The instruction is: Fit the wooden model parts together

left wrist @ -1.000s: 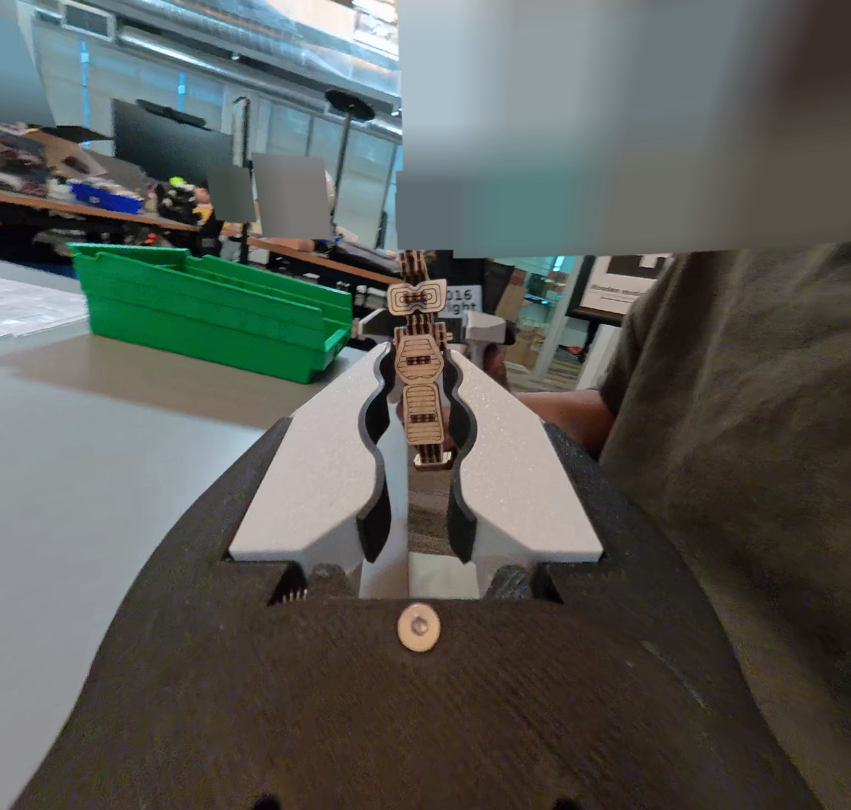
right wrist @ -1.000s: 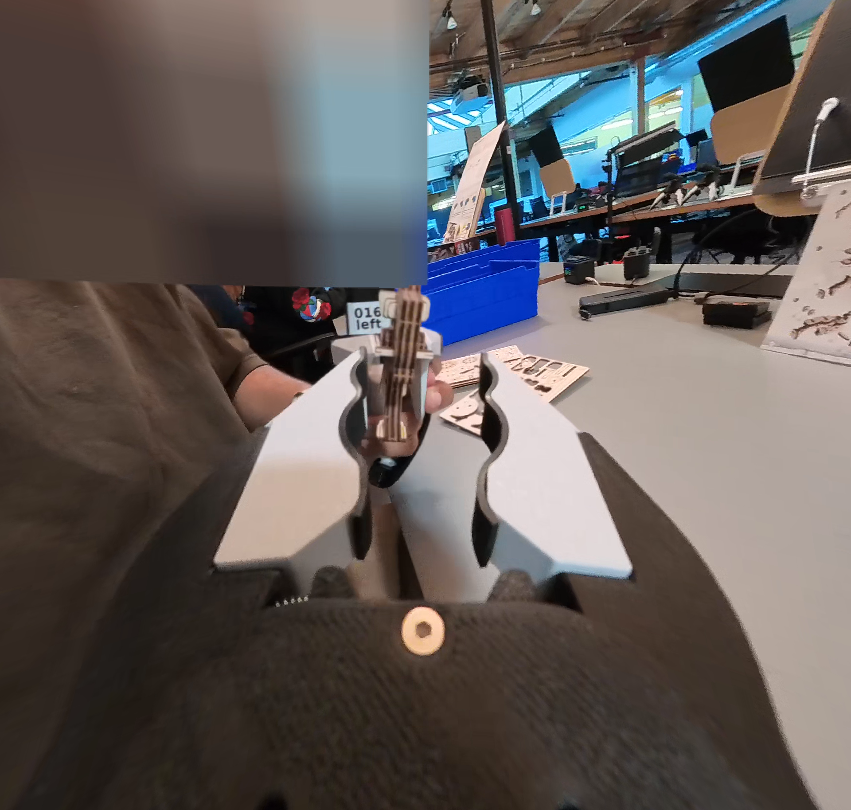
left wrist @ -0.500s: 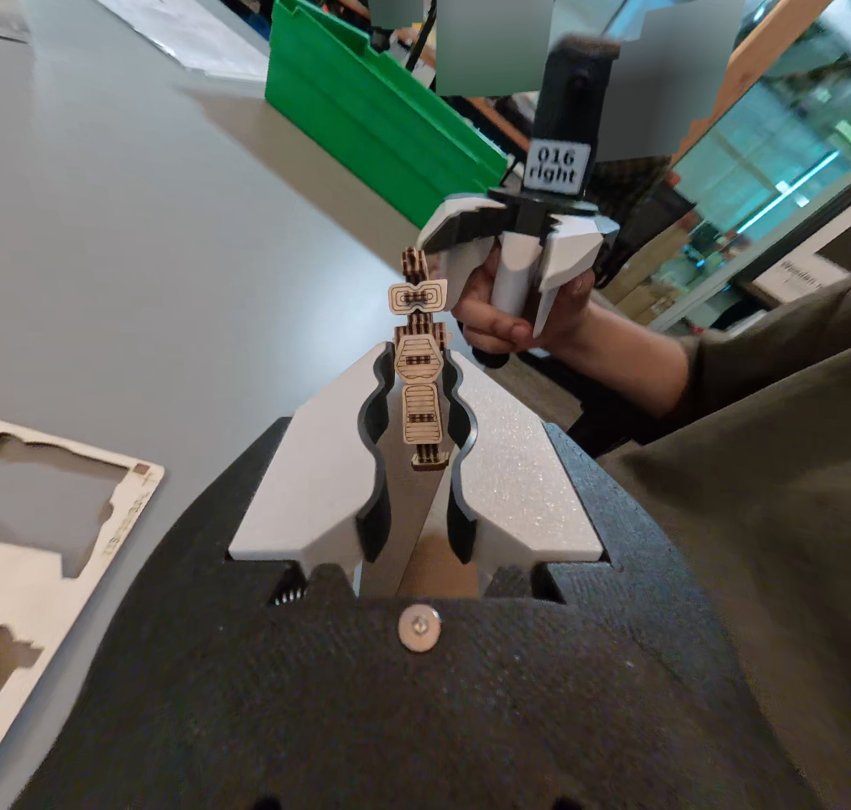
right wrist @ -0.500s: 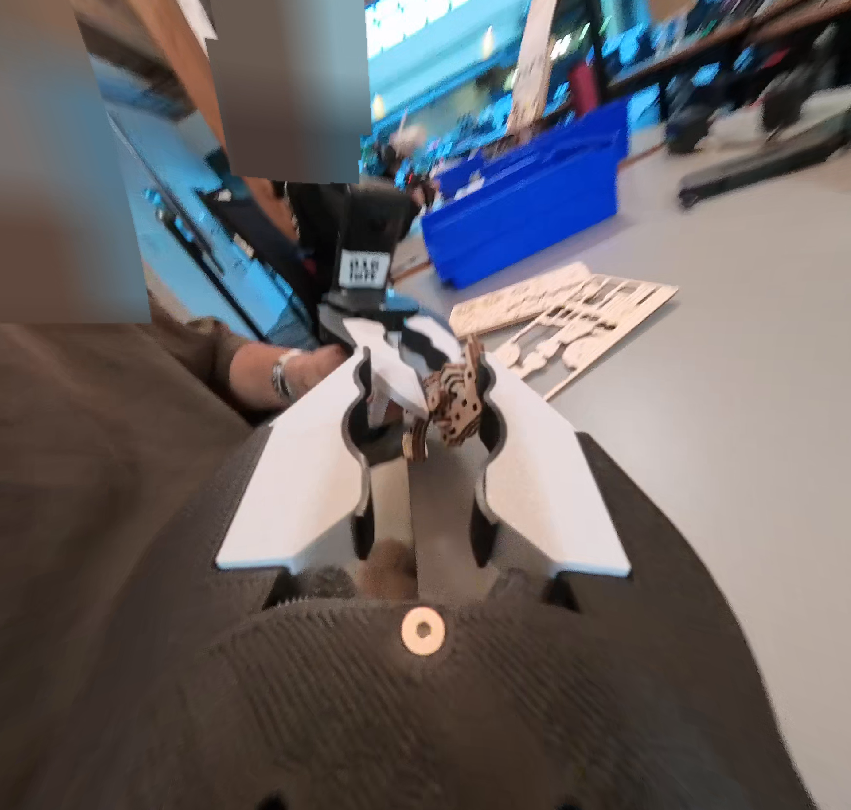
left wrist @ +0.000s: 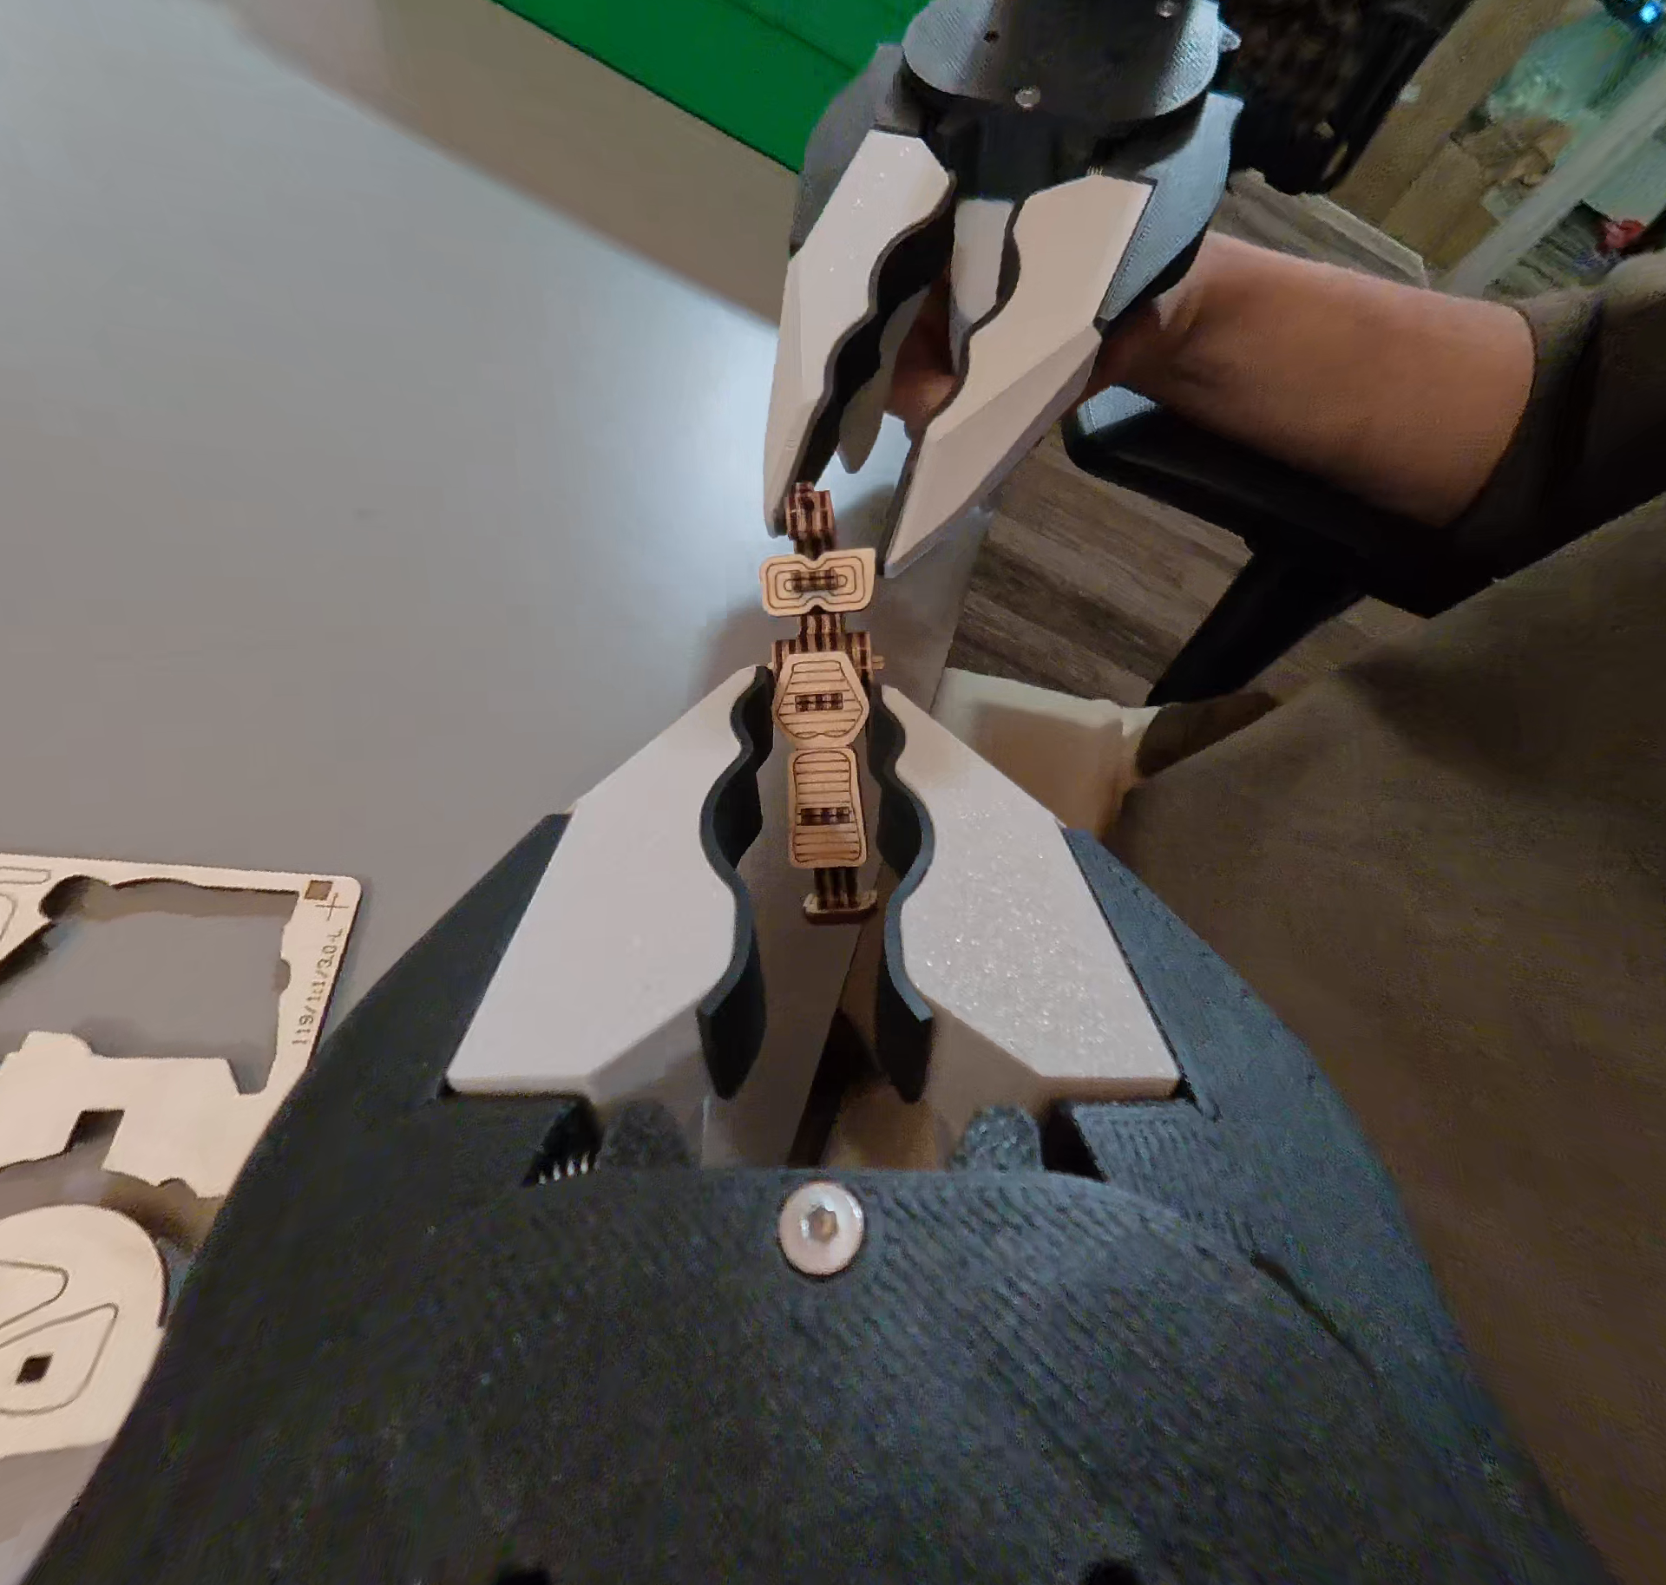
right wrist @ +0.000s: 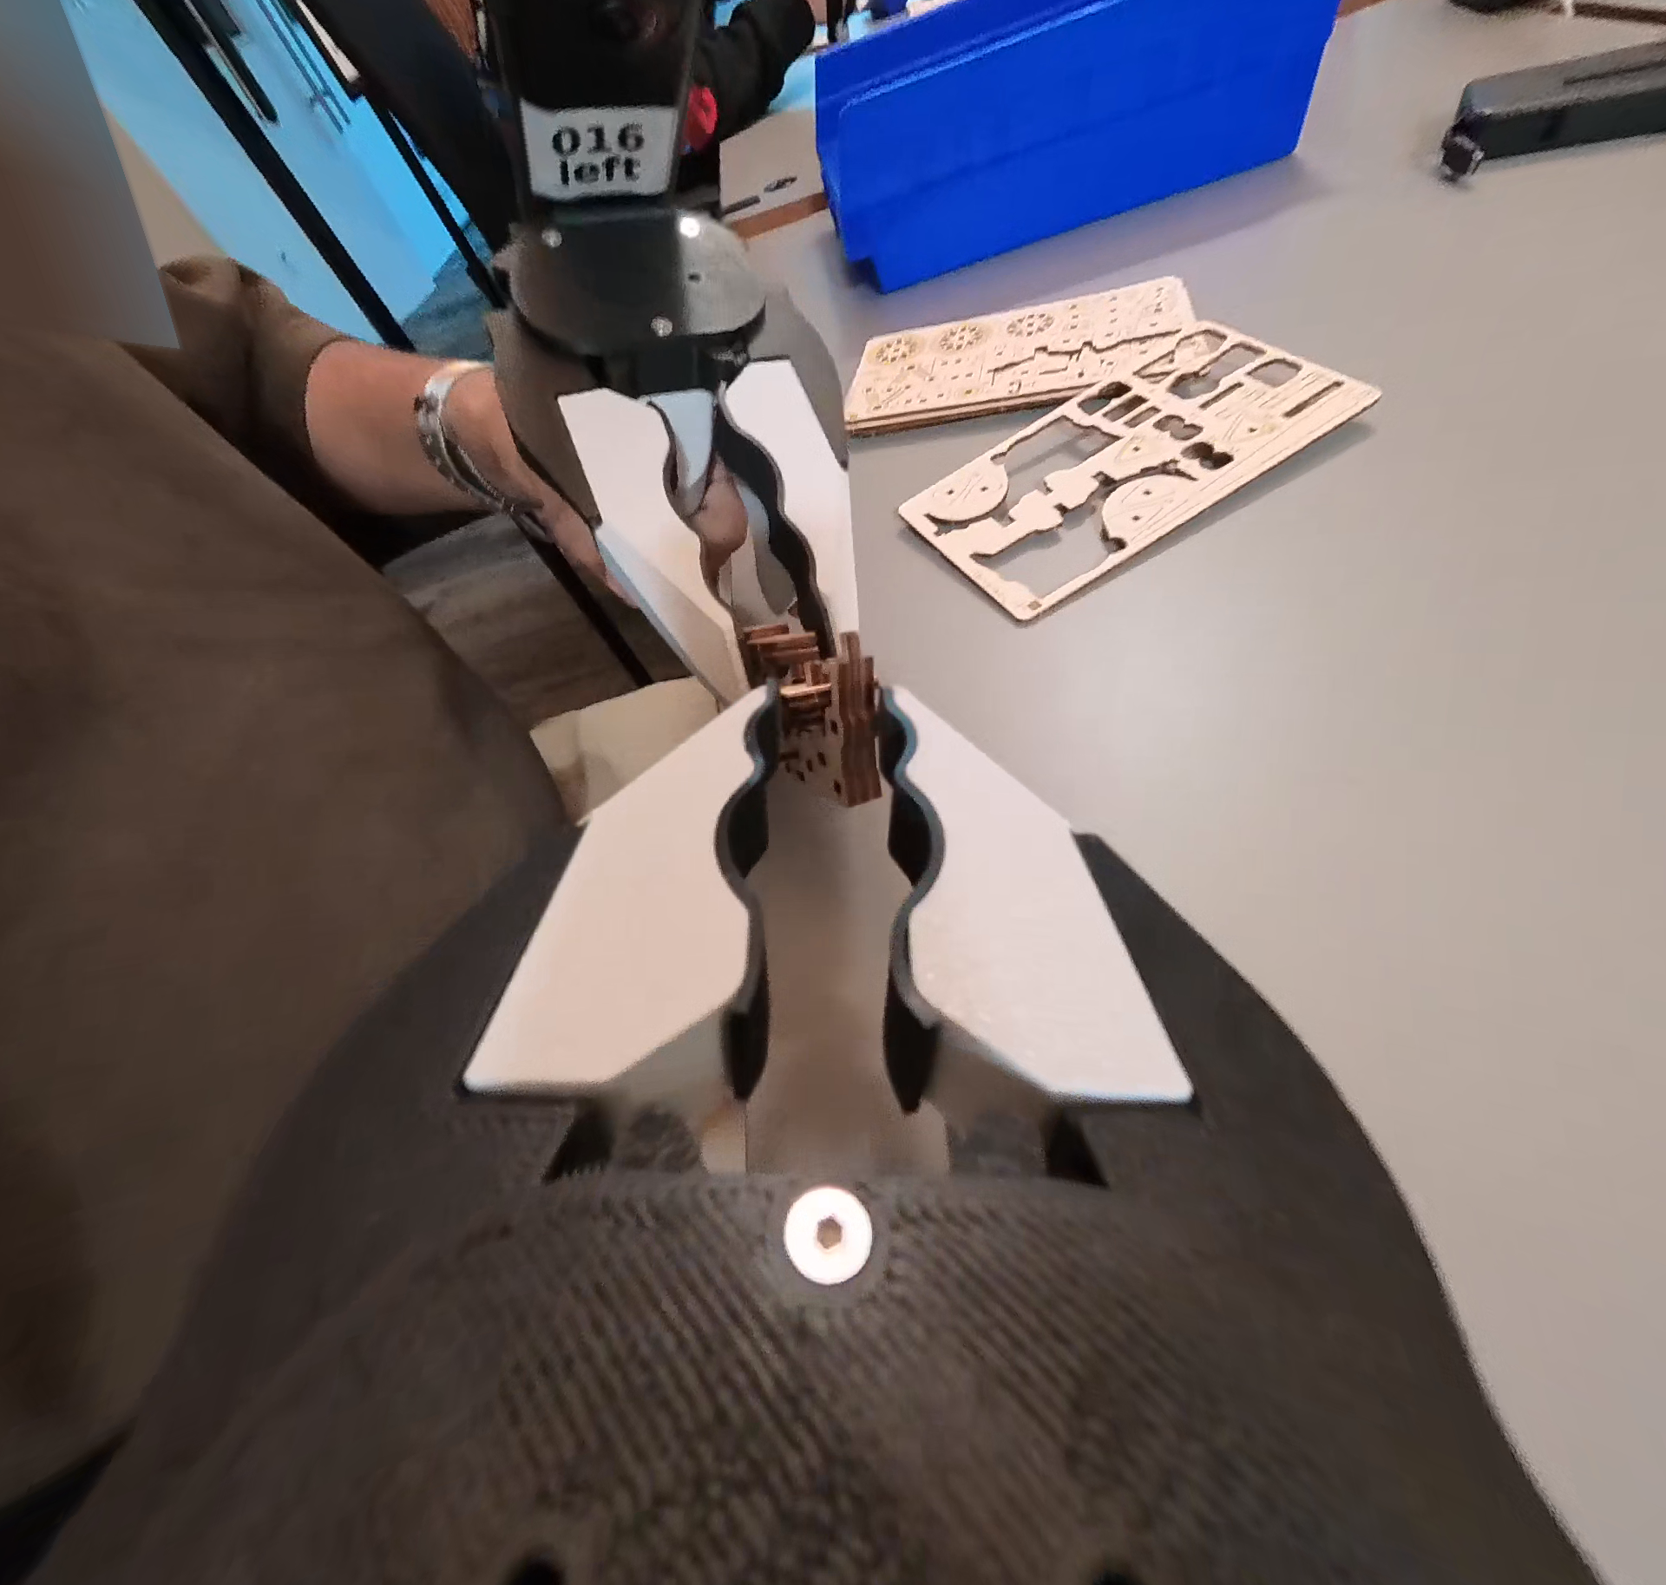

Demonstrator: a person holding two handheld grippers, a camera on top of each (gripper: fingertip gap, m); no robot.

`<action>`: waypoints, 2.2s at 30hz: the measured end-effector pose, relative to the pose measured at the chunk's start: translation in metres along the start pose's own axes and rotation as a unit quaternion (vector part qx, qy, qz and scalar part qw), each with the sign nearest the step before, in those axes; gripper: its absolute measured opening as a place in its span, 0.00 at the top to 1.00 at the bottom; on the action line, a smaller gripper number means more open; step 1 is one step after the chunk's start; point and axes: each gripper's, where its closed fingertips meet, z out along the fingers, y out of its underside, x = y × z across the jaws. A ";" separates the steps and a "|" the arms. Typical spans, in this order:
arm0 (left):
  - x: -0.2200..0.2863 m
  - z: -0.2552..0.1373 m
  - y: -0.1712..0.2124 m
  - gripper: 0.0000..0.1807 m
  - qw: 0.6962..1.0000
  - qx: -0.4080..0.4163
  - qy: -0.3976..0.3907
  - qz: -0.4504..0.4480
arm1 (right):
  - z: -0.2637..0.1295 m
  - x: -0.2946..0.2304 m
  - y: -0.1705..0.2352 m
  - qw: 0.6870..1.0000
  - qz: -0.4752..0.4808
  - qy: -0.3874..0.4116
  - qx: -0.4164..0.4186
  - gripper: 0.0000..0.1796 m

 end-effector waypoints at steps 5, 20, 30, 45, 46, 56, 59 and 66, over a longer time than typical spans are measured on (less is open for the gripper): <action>0.007 0.011 0.002 0.90 0.998 -0.030 0.040 0.038 | -0.011 -0.004 0.016 1.000 0.010 0.004 -0.018 0.90; -0.003 0.045 -0.006 0.78 0.986 -0.087 0.064 0.128 | -0.054 0.002 0.046 0.989 -0.022 0.146 -0.030 0.96; -0.022 0.052 -0.034 0.72 0.996 -0.030 0.062 0.048 | -0.090 0.038 0.082 0.961 -0.002 0.266 -0.077 0.96; -0.021 0.045 -0.025 0.76 0.997 -0.031 0.057 0.028 | -0.086 0.051 0.086 0.953 0.005 0.283 -0.104 0.90; -0.022 0.045 -0.023 0.76 0.998 -0.032 0.053 0.029 | -0.086 0.051 0.086 0.953 0.005 0.283 -0.108 0.89; -0.030 0.033 -0.025 0.76 0.999 0.001 0.031 0.016 | -0.123 0.059 0.043 0.956 0.014 0.292 -0.004 0.81; -0.023 0.026 -0.029 0.79 0.998 0.023 0.064 0.016 | -0.138 0.049 -0.003 0.947 -0.010 0.299 0.114 0.77; -0.032 0.011 -0.045 1.00 0.994 0.093 0.053 0.022 | -0.107 0.047 0.008 0.949 -0.040 0.309 0.057 0.93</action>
